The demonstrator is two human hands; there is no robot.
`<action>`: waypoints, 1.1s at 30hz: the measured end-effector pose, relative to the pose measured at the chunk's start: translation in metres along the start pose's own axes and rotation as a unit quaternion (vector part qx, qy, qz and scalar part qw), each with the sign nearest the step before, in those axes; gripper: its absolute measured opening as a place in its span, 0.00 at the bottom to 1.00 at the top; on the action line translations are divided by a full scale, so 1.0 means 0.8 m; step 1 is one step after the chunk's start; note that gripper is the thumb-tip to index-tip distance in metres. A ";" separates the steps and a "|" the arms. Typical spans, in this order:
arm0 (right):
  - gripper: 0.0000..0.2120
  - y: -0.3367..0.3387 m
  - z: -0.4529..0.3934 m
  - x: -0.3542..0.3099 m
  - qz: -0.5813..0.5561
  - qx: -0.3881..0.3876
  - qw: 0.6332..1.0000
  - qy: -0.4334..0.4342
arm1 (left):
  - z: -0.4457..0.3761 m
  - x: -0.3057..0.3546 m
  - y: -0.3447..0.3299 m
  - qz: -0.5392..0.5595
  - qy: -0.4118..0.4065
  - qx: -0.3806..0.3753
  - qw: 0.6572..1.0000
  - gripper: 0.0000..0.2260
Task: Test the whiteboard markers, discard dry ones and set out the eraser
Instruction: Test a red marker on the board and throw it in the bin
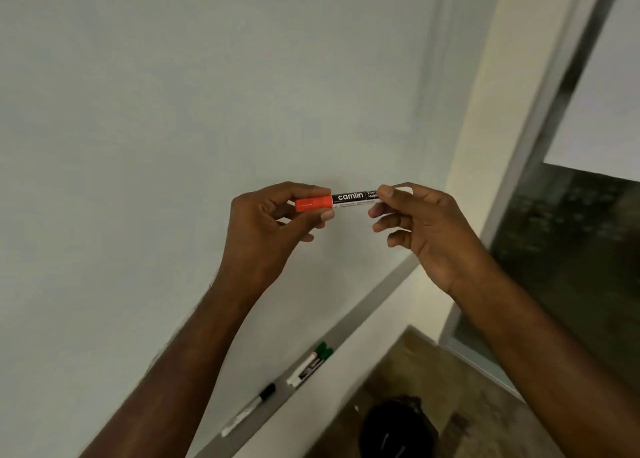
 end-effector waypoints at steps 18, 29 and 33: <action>0.05 0.251 0.067 0.166 0.016 0.195 0.974 -0.113 | -0.008 -0.199 -0.241 -0.150 0.001 -0.145 0.978 0.10; 0.05 0.364 0.160 0.389 -0.033 0.294 0.912 -0.283 | 0.054 -0.436 -0.347 -0.189 0.175 -0.257 0.932 0.14; 0.05 0.394 0.185 0.471 -0.027 0.300 0.901 -0.314 | 0.078 -0.540 -0.373 -0.194 0.242 -0.272 0.911 0.26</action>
Point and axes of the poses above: each hand's wrist, its own z-axis away from the middle knuckle, its own y-axis out of the back of the hand, x = y × z, the point moved 2 cm from there along -z, towards the middle knuckle, and after that the axes turned 15 degrees about y, right-handed, at the moved point
